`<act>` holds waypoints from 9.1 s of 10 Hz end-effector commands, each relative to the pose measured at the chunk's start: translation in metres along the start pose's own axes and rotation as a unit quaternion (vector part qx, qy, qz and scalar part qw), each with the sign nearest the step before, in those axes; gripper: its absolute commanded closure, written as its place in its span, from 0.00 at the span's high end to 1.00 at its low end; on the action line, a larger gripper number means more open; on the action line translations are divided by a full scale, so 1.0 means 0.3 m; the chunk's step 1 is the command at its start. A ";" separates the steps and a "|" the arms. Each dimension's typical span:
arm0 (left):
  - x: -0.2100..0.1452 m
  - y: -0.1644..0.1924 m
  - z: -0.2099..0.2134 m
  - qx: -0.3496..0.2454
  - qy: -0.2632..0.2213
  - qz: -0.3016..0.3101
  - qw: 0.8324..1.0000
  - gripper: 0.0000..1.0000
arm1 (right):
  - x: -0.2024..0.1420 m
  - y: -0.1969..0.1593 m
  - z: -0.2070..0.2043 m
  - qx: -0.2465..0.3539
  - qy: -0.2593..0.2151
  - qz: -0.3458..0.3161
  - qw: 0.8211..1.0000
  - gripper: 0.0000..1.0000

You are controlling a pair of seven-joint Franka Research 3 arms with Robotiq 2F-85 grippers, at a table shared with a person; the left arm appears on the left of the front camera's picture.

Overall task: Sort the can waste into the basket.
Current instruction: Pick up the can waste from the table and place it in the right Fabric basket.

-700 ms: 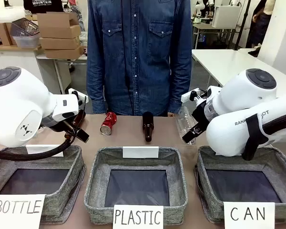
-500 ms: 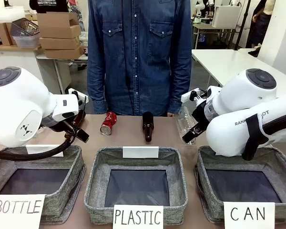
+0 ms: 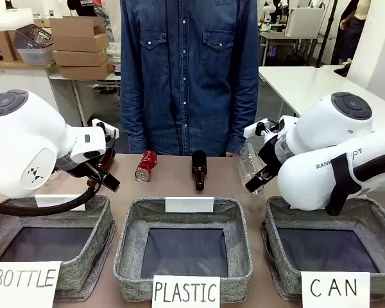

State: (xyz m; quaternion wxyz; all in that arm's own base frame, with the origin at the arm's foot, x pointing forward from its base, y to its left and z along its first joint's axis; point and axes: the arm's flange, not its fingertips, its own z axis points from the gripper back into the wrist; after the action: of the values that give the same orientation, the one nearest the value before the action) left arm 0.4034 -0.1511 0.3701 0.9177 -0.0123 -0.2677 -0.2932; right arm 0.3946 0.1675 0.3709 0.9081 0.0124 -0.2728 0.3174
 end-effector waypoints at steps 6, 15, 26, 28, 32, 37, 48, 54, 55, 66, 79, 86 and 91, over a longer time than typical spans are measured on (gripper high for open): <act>-0.017 0.065 0.230 -0.034 0.030 0.021 0.999 1.00 | 0.039 -0.071 0.292 0.048 -0.007 0.015 0.999 1.00; -0.009 0.140 0.527 -0.492 -0.051 0.017 0.869 1.00 | -0.091 -0.176 0.495 0.386 -0.033 -0.241 0.890 1.00; -0.389 0.497 0.522 -0.576 -0.214 0.237 0.752 1.00 | -0.383 -0.469 0.651 0.477 -0.113 -0.412 0.768 1.00; -0.389 0.497 0.522 -0.576 -0.214 0.237 0.752 1.00 | -0.383 -0.469 0.651 0.477 -0.113 -0.412 0.768 1.00; -0.400 0.492 0.520 -0.572 -0.201 0.246 0.756 1.00 | -0.383 -0.469 0.651 0.477 -0.113 -0.412 0.768 1.00; -0.280 0.667 0.430 -0.525 -0.144 0.341 0.766 1.00 | -0.383 -0.469 0.651 0.477 -0.113 -0.412 0.768 1.00; -0.461 0.722 0.582 -0.399 -0.169 0.439 0.787 1.00 | -0.383 -0.469 0.651 0.477 -0.113 -0.412 0.768 1.00; -0.601 0.835 0.908 -0.319 -0.197 0.463 0.803 1.00 | -0.383 -0.469 0.651 0.477 -0.113 -0.412 0.768 1.00; -0.608 0.830 0.914 -0.321 -0.190 0.461 0.805 1.00 | -0.383 -0.469 0.651 0.477 -0.113 -0.412 0.768 1.00; -0.388 0.800 0.747 -0.327 -0.079 0.420 0.843 1.00 | -0.383 -0.469 0.651 0.477 -0.113 -0.412 0.768 1.00; 0.546 0.133 -0.305 -0.065 0.131 0.268 0.952 1.00 | -0.383 -0.469 0.651 0.477 -0.113 -0.412 0.768 1.00; 0.557 0.120 -0.579 -0.020 0.130 0.207 0.969 1.00 | -0.383 -0.469 0.651 0.477 -0.113 -0.412 0.768 1.00; 0.544 0.112 -0.589 -0.015 0.146 0.201 0.969 0.00 | -0.383 -0.469 0.651 0.477 -0.113 -0.412 0.768 1.00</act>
State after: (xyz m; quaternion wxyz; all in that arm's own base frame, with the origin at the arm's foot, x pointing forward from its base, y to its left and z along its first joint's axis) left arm 0.6201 -0.2391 0.3058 0.9840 -0.0513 -0.1214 -0.1199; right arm 0.3034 -0.0497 0.4995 0.7979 0.5851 -0.1441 -0.0127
